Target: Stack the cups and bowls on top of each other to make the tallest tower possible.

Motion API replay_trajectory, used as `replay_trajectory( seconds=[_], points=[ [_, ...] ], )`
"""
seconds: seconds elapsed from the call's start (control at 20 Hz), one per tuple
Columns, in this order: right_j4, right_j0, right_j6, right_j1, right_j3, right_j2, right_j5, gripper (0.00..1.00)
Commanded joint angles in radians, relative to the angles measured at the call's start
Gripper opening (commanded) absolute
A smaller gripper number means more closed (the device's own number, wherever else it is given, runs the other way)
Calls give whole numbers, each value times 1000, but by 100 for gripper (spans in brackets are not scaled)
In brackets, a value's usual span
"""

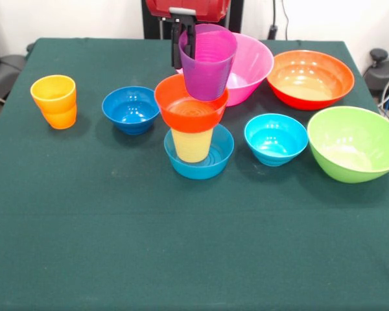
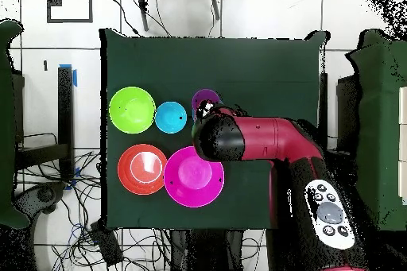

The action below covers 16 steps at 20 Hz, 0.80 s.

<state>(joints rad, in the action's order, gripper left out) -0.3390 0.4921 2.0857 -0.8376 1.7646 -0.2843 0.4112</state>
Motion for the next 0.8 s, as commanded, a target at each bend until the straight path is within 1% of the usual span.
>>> replay_trajectory(
  seconds=[0.05,0.15,0.4,0.6,0.8],
  points=[
    [-130,0,-133,-18,-16,-36,8,0],
    [-147,-3,-139,-21,-21,-30,5,0],
    [-152,15,-127,-13,-17,-53,11,0],
    [-163,18,-108,-7,-15,-59,-8,0],
    [-163,17,-106,-6,-24,-63,7,0]
  ],
)
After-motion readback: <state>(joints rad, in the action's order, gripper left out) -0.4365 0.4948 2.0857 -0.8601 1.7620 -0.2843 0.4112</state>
